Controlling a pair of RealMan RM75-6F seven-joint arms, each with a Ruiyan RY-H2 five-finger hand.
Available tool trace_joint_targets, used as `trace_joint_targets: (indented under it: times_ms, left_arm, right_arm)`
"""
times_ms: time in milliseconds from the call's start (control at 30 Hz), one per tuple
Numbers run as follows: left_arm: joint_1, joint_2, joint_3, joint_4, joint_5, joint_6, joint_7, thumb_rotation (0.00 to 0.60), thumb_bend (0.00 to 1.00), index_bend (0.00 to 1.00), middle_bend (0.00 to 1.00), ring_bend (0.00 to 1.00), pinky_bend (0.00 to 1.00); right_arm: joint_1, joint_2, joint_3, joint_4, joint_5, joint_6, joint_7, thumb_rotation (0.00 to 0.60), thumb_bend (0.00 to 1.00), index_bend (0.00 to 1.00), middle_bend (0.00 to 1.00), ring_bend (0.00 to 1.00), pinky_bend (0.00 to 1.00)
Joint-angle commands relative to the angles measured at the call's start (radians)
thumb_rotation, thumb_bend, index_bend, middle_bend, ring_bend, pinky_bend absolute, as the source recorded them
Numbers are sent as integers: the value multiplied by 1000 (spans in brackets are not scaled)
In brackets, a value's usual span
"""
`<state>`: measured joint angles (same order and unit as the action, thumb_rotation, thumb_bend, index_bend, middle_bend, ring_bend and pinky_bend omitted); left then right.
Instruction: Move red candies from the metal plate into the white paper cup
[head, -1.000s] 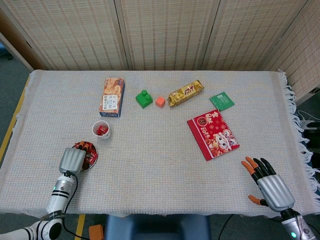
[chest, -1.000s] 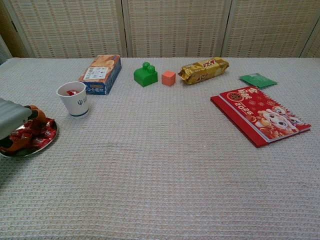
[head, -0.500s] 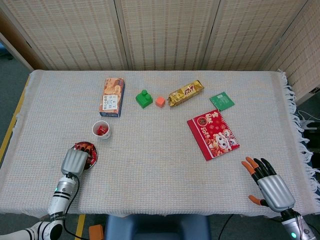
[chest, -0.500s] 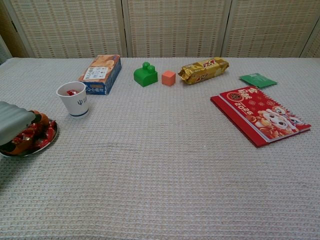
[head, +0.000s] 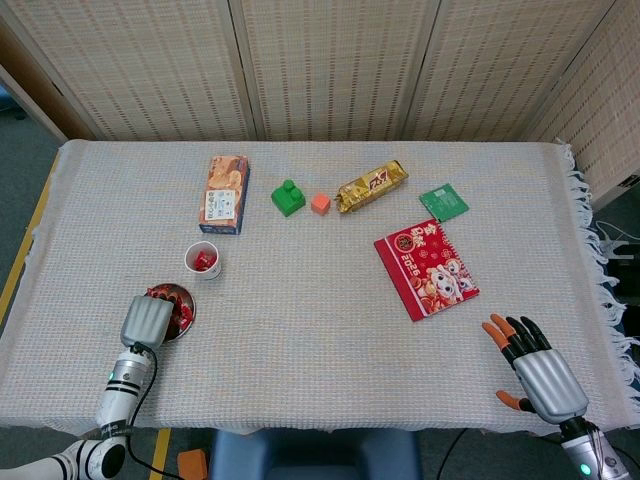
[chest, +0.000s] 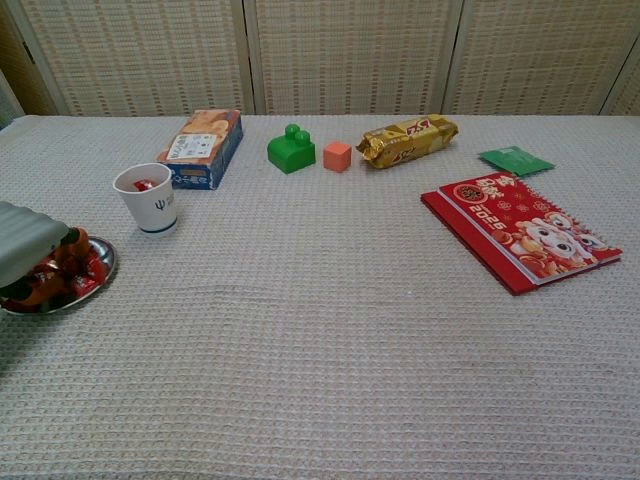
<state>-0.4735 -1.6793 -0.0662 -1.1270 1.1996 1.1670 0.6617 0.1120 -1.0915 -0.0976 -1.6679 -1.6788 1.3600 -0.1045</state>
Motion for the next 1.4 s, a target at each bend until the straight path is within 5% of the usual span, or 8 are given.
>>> trace_joint_targets:
  times_ms: [33,433,967,1400]
  left_arm:
    - [0,-4,-1,11,1,-10,-9,600,396,477,509,851,1000]
    - [6,-32,-16,68,46,25,-87,600,549,652,648,867,1000]
    - [14,-16,-43,62,73,59,-130,600,575,682,664,873,1000]
    - [-41,57,-154,-89,78,112,-126,600,582,690,674,877,1000]
  right_arm:
    - [0,-1,0,0,1,0,-1,600,58,0,0,0,0]
    - [1,-2,1,0,5,-4,-5,600,57,0,0,0,0]
    - [2,-5,1,1,6,-7,-10,600,57,0,0,0,0]
    - [9,-11,8,2,25,-24,-19,600,57,0,0,0,0]
